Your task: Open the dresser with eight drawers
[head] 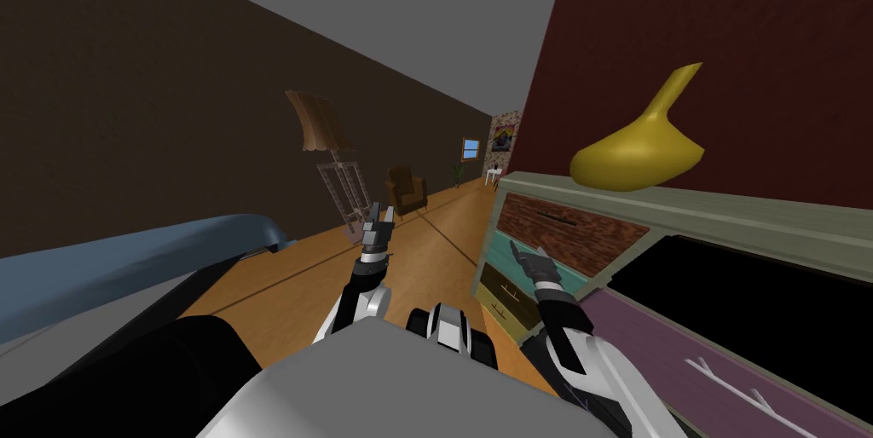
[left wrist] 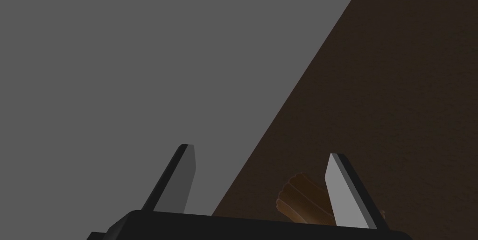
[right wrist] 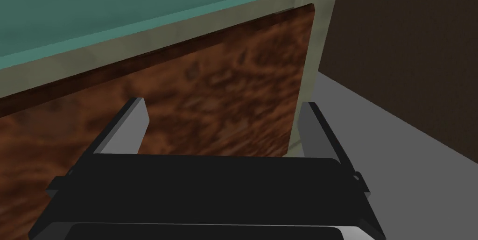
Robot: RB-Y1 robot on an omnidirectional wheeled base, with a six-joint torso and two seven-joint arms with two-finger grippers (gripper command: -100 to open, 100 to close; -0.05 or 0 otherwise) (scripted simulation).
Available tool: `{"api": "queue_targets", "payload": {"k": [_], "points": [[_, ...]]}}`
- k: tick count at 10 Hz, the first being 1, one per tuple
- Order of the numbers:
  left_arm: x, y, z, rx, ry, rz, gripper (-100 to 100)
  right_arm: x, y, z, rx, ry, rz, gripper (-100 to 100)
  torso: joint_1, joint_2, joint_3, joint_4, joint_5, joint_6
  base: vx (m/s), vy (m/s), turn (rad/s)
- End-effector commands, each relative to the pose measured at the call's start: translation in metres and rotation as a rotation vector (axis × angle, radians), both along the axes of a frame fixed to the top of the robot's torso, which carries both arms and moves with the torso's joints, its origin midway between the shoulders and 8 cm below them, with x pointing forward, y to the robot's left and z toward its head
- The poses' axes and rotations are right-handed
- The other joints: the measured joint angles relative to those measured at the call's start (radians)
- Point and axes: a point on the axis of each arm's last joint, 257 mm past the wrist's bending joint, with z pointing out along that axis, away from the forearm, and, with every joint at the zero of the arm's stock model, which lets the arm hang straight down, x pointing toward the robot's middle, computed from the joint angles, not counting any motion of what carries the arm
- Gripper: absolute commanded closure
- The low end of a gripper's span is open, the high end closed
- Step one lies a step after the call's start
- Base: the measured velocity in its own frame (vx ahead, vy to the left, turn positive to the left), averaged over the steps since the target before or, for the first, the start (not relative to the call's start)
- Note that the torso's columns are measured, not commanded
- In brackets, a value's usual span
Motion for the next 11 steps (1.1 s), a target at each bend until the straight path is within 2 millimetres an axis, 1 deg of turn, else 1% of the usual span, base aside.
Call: {"api": "queue_targets", "payload": {"k": [1,2,3,4,5,7,8,10,11], "points": [[0.000,0.000,0.000,0.000,0.000,0.000,0,0.003,-0.012,-0.016,-0.093,0.039,-0.046,-100,-0.001,-0.002,-0.001,-0.002,-0.001,-0.001,0.013,0.051,0.001],[0.000,0.000,0.000,0.000,0.000,0.000,0,0.003,-0.012,-0.015,-0.113,0.040,-0.047,-100,-0.002,-0.003,-0.002,-0.002,-0.002,-0.002,0.002,0.018,-0.004],[0.000,0.000,0.000,0.000,0.000,0.000,0,0.004,-0.023,-0.026,-0.161,0.067,-0.083,-100,-0.003,-0.003,-0.002,-0.002,-0.002,-0.002,0.008,0.028,0.017],[0.000,0.000,0.000,0.000,0.000,0.000,0,0.004,-0.023,-0.025,-0.191,0.068,-0.085,-100,-0.002,-0.004,-0.002,-0.003,-0.003,-0.002,0.012,0.033,0.015],[0.000,0.000,0.000,0.000,0.000,0.000,0,0.004,-0.034,-0.036,-0.233,0.096,-0.121,-100,-0.003,-0.005,-0.003,-0.004,-0.003,-0.002,0.009,0.053,0.018],[0.000,0.000,0.000,0.000,0.000,0.000,0,0.004,-0.034,-0.035,-0.281,0.096,-0.124,-100,-0.006,-0.007,-0.004,-0.006,-0.005,-0.002,0.004,0.033,-0.006],[0.000,0.000,0.000,0.000,0.000,0.000,0,0.003,-0.045,-0.045,-0.331,0.125,-0.159,-100,-0.007,-0.007,-0.003,-0.005,-0.005,-0.002,0.005,0.026,0.010],[0.000,0.000,0.000,0.000,0.000,0.000,0,0.003,-0.045,-0.044,-0.361,0.125,-0.160,-100,-0.008,-0.008,-0.004,-0.006,-0.006,-0.001,0.004,0.022,0.004],[0.000,0.000,0.000,0.000,0.000,0.000,0,0.001,-0.055,-0.054,-0.393,0.154,-0.193,-100,-0.008,-0.007,-0.004,-0.006,-0.006,-0.001,0.004,0.026,0.010]]}}
